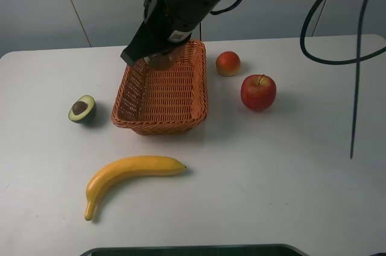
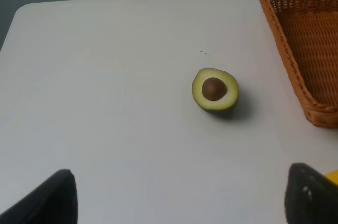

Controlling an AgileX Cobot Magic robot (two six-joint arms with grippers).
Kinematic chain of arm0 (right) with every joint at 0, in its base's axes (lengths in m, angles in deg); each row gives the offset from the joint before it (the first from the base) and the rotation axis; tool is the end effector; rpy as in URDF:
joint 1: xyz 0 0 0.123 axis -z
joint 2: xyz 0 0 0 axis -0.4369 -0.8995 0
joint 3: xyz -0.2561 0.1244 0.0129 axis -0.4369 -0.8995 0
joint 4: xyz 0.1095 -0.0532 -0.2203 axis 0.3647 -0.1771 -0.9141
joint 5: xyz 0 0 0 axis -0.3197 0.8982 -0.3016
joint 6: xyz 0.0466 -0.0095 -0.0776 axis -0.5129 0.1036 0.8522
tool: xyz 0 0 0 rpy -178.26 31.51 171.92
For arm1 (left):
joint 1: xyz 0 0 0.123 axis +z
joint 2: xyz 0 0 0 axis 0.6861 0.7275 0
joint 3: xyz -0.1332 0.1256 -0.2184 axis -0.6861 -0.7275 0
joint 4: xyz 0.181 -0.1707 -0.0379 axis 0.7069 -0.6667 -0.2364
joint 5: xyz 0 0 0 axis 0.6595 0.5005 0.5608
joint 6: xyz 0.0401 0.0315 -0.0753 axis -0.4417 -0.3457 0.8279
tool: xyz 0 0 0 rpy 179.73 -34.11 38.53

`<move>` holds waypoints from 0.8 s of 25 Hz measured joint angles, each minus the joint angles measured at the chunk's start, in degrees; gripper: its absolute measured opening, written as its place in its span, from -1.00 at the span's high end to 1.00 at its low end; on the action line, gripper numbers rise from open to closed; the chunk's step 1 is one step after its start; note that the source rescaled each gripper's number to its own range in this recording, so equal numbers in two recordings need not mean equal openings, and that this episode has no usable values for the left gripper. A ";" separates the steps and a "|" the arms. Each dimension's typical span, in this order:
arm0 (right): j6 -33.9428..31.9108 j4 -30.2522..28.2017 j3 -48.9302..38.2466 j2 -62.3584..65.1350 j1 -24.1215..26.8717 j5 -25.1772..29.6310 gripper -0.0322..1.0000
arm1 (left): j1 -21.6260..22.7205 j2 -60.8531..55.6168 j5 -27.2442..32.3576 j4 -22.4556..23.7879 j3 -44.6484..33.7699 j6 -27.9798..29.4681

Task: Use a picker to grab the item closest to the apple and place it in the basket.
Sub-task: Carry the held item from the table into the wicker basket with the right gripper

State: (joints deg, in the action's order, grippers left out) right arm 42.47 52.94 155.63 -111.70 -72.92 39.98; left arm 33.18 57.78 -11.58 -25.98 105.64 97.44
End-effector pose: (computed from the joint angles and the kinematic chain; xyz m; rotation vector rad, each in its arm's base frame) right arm 0.2793 0.3053 0.2369 -1.1347 2.2396 0.3543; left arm -0.0054 0.0141 0.2784 0.0175 2.0507 -0.0085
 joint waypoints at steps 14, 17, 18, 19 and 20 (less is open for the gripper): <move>-0.24 -3.34 0.35 -9.63 -0.23 -8.15 0.94 | 0.00 0.00 0.00 0.00 0.00 0.00; -0.24 -3.99 0.35 -10.87 -0.23 -8.19 0.94 | 0.00 0.00 0.00 0.00 0.00 0.00; -0.24 -4.12 0.35 -11.25 -0.13 -8.19 0.94 | 0.00 0.00 0.00 0.00 0.00 0.00; -0.24 -4.24 0.35 -11.51 -0.01 -8.19 0.94 | 0.00 0.00 0.00 0.00 0.00 0.00; -0.24 -4.35 0.35 -11.76 -0.01 -8.19 0.94 | 0.00 0.00 0.00 0.00 0.00 0.00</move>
State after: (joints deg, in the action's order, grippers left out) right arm 42.23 48.59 155.98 -123.46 -72.93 31.79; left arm 33.18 57.78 -11.58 -25.98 105.64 97.44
